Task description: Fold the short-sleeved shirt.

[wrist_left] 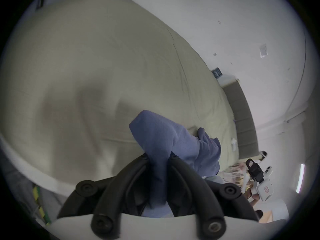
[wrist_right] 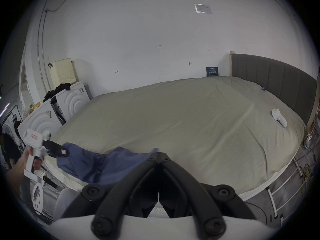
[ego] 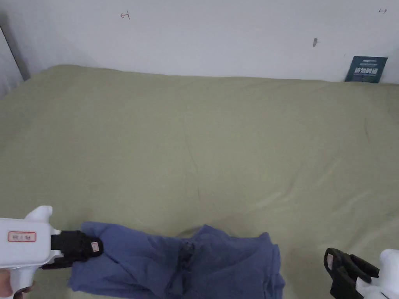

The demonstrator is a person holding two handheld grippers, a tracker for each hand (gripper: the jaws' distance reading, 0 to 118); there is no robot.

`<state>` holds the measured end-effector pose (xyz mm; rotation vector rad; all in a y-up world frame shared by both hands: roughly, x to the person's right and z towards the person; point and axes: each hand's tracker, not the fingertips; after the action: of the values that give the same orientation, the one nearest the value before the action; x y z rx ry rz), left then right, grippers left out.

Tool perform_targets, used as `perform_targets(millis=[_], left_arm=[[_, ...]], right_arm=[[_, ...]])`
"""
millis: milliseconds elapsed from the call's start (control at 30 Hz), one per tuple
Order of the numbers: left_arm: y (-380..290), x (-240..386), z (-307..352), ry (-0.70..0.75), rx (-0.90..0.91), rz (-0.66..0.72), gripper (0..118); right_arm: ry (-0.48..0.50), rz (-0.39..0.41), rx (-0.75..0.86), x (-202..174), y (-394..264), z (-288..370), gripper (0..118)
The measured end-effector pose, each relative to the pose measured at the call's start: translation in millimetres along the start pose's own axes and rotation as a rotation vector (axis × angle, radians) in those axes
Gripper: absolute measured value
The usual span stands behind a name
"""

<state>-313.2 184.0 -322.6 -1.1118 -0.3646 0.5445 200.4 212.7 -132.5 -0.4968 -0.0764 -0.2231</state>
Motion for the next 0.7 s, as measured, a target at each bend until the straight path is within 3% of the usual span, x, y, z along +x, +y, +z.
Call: perform_targets(millis=[133, 367, 567, 700], left_arm=[[4, 33, 34, 0.152, 0.017, -0.065, 13], [-6, 142, 19, 0.168, -0.026, -0.280, 13], [-35, 225, -39, 0.287, -0.096, -0.464, 13], [-54, 257, -103, 0.281, -0.169, -0.524, 13]], right_arm=[[0.020, 0.006, 0.007, 1, 0, 0, 2], [0.020, -0.035, 0.029, 14, -5, 15, 2], [0.002, -0.092, 0.038, 33, -8, 22, 2], [-0.021, -0.108, 0.041, 44, -9, 27, 2]])
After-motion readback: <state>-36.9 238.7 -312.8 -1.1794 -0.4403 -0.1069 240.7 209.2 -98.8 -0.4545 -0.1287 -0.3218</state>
